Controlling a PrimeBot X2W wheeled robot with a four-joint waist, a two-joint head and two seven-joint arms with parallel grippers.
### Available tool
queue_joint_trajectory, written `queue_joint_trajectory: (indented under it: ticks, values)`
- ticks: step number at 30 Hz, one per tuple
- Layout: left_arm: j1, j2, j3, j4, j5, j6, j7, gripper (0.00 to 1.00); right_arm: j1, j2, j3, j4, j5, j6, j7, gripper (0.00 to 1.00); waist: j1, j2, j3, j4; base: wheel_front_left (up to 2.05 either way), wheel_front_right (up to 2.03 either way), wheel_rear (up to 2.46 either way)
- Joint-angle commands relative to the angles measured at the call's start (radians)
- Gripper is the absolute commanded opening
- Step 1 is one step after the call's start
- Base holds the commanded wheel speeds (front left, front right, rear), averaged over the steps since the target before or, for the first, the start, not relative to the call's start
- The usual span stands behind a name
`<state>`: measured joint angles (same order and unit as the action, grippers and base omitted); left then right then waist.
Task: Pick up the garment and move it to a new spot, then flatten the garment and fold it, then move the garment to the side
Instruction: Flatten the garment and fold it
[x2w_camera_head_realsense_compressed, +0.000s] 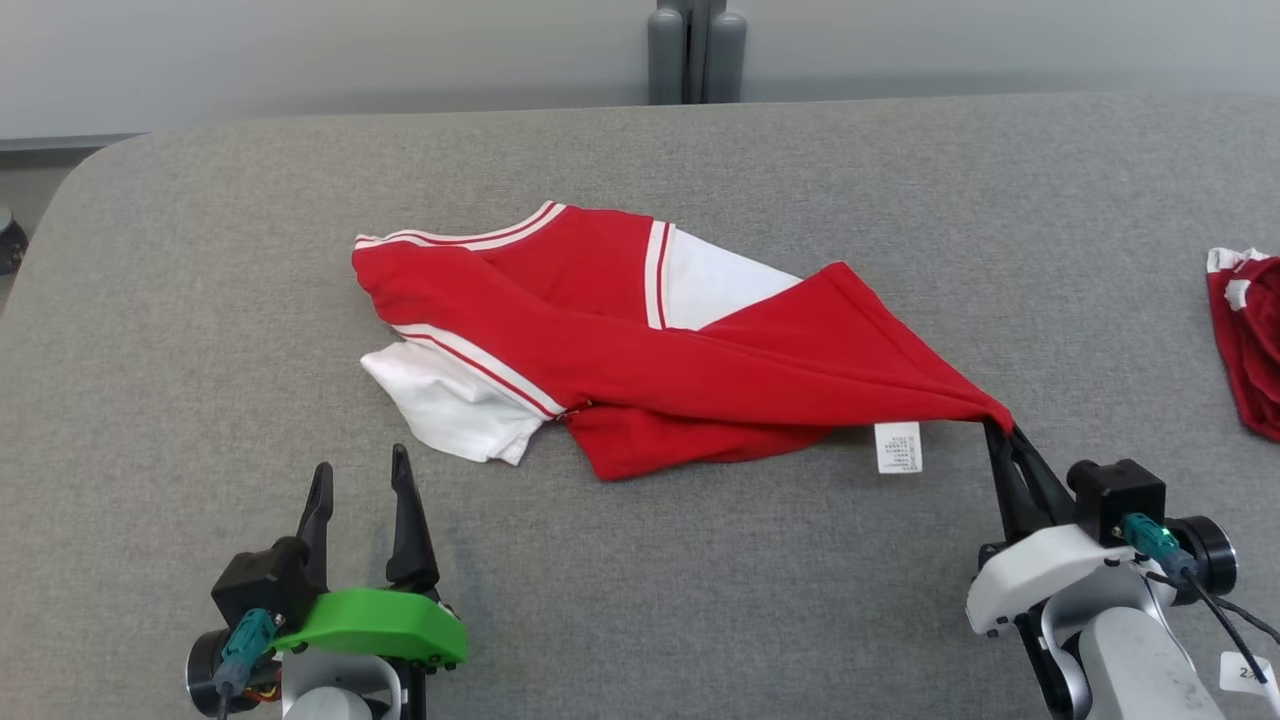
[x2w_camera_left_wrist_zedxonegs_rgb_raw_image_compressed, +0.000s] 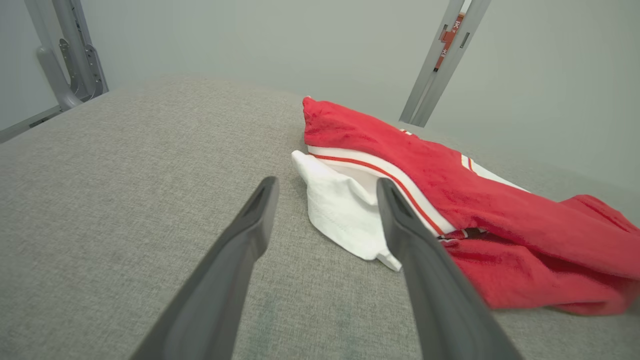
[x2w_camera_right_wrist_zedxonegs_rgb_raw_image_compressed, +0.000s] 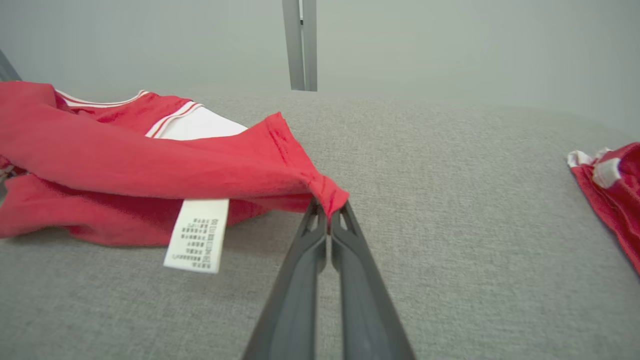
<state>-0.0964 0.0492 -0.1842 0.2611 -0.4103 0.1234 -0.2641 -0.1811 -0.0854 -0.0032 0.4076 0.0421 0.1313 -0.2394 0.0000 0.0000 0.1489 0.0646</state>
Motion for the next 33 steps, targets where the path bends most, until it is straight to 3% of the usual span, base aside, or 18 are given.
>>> queue_joint_trajectory:
  ticks: [1,9,11,12,17,24,33]
  values:
    - [0.0,0.003,0.007,0.004,0.014,-0.002,0.0,1.0,0.021,-0.008,-0.013,-0.011,0.001,-0.001,0.009,0.0,0.0,0.0,0.003,-0.024,0.0,0.0,0.0]
    - [-0.024,0.003,0.016,0.032,0.02,-0.014,0.0,1.0,0.051,-0.003,-0.069,0.0,-0.004,-0.001,0.025,0.0,0.0,0.0,0.017,-0.048,0.0,0.0,0.0]
    - [-0.034,0.003,0.017,0.043,0.021,-0.016,0.0,1.0,0.044,0.0,-0.074,0.013,-0.003,-0.001,0.018,0.62,0.0,0.0,0.018,-0.053,0.0,0.0,0.0]
    - [-0.039,0.003,0.019,0.052,0.021,-0.018,0.0,1.0,0.042,0.001,-0.077,0.021,-0.004,-0.001,0.015,1.0,0.0,0.0,0.018,-0.057,0.0,0.0,0.0]
    - [-0.07,0.007,0.027,0.118,0.03,-0.03,0.0,1.0,0.038,0.011,-0.101,0.03,0.0,-0.001,0.0,1.0,0.0,0.0,0.016,-0.077,0.0,0.0,0.0]
    - [-0.191,0.059,0.034,0.298,0.046,-0.043,0.012,1.0,0.032,0.004,-0.149,-0.064,-0.013,-0.001,-0.018,1.0,0.0,0.0,0.038,-0.119,0.0,0.0,0.0]
    - [-0.324,0.097,0.008,0.5,0.068,-0.058,0.051,1.0,0.028,0.015,-0.123,-0.132,-0.007,-0.001,-0.019,1.0,0.0,0.0,0.067,-0.161,0.0,0.0,0.0]
